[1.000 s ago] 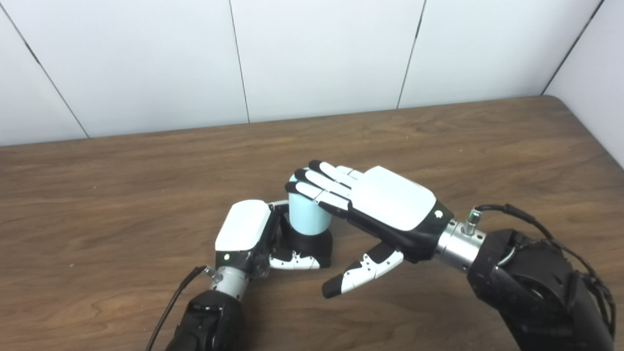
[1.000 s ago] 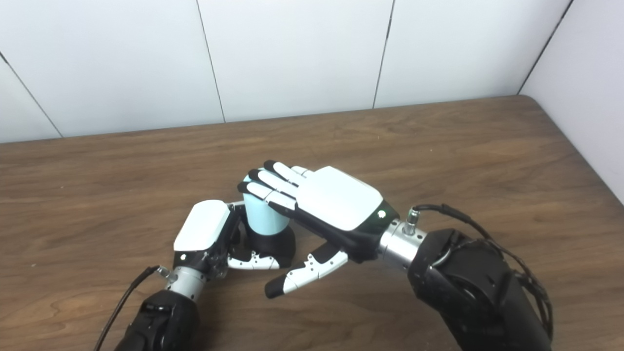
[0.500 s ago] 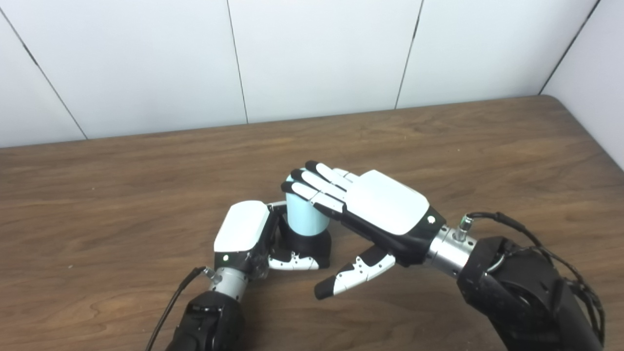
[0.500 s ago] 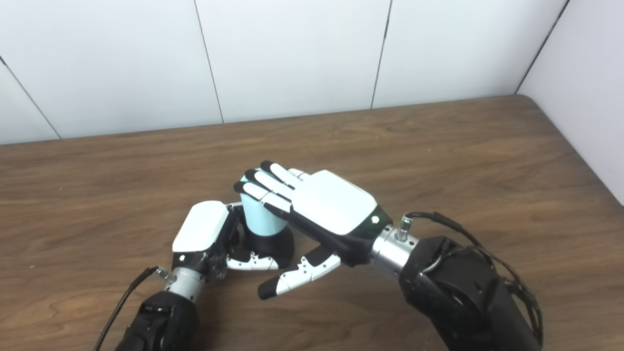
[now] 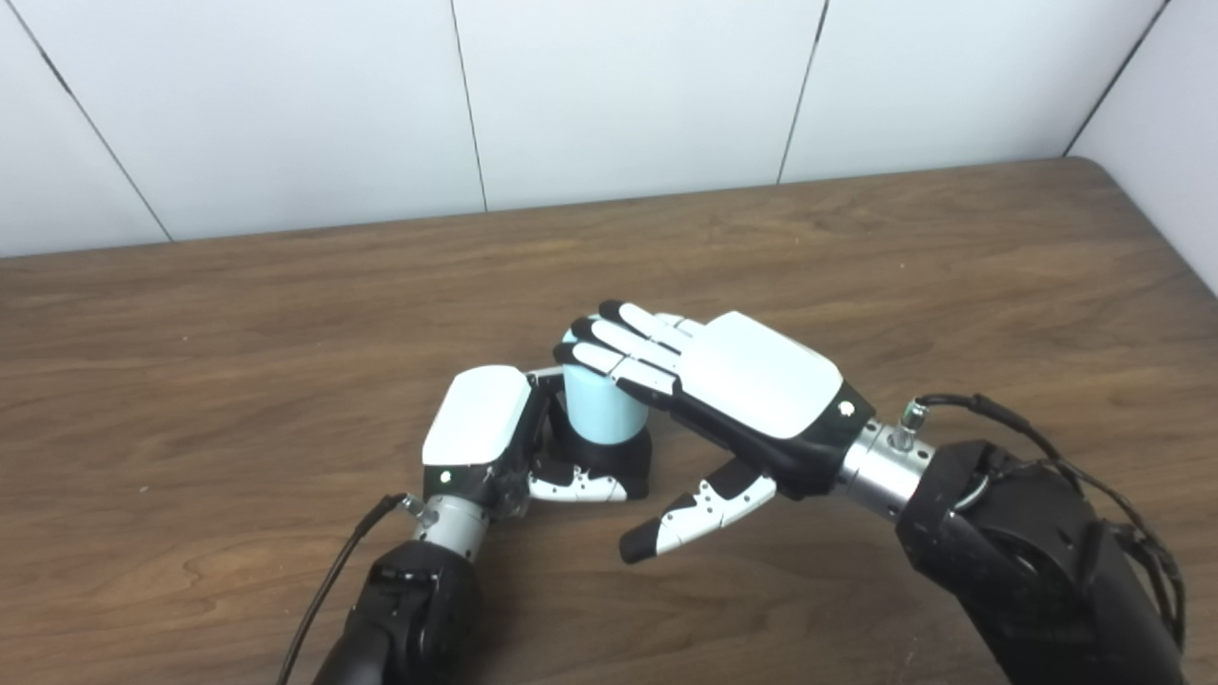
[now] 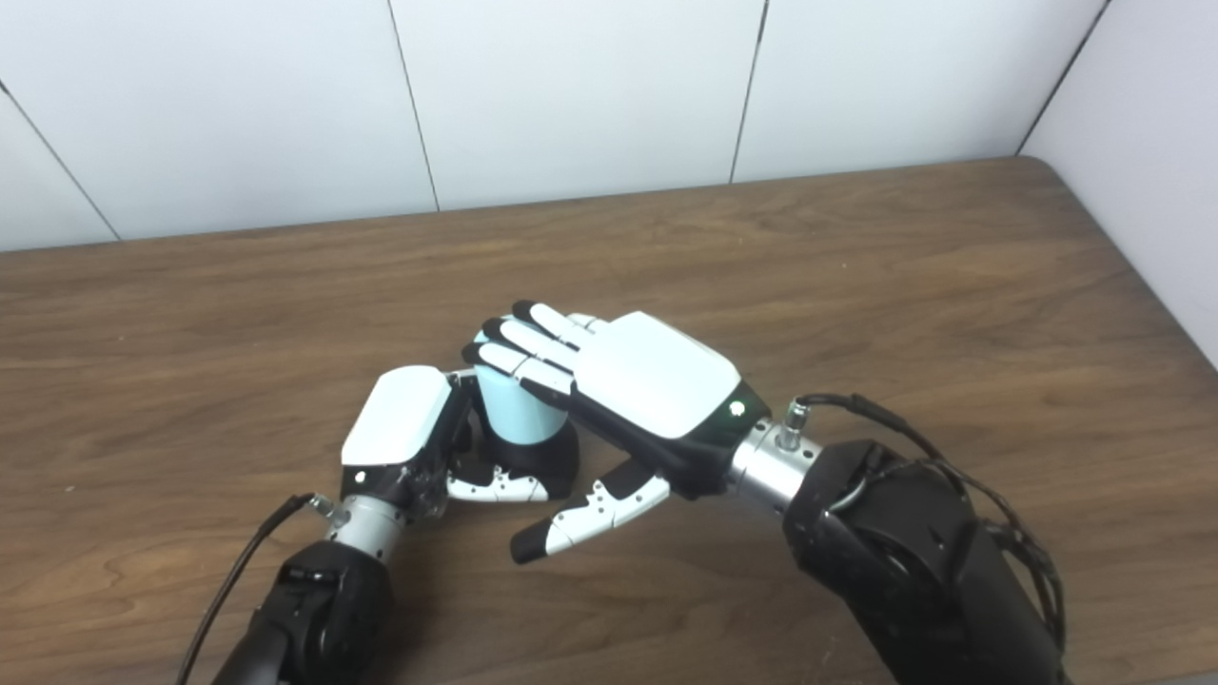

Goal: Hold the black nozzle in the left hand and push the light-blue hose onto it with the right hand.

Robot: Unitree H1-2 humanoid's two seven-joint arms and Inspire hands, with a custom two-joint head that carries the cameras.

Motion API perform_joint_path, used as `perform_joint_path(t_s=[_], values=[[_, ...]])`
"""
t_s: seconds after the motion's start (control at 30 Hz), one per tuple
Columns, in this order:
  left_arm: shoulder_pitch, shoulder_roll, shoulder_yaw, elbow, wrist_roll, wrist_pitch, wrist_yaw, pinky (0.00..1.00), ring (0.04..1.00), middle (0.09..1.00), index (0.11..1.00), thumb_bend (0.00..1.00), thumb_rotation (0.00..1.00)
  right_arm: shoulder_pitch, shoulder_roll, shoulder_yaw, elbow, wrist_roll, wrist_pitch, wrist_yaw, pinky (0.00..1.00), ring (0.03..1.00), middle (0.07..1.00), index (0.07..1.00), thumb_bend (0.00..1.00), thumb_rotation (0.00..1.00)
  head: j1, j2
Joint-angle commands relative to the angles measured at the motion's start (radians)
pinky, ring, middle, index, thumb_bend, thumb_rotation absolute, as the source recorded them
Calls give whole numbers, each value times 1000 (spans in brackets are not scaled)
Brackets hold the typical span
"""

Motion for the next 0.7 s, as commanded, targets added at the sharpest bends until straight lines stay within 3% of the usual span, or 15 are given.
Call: perform_joint_path(t_s=[0.0,0.17,0.4,0.67], values=[[41,15,-20,20,10,14,-71,278,350,395,506,518,0,53,-48,24,48,-4,21,113,892,961,936,922,685,1000,-2,0],[40,15,-19,21,5,11,-74,290,361,396,507,518,0,40,-36,14,31,0,32,103,924,986,958,949,680,1000,-5,-1],[39,9,-20,23,7,15,-76,315,385,408,518,518,0,-43,5,-39,-32,46,27,41,949,1000,987,981,651,1000,-5,-4],[39,8,-19,32,5,13,-71,305,371,400,511,518,0,-148,67,-119,-107,78,98,55,966,1000,1000,1000,622,1000,-1,-5]])
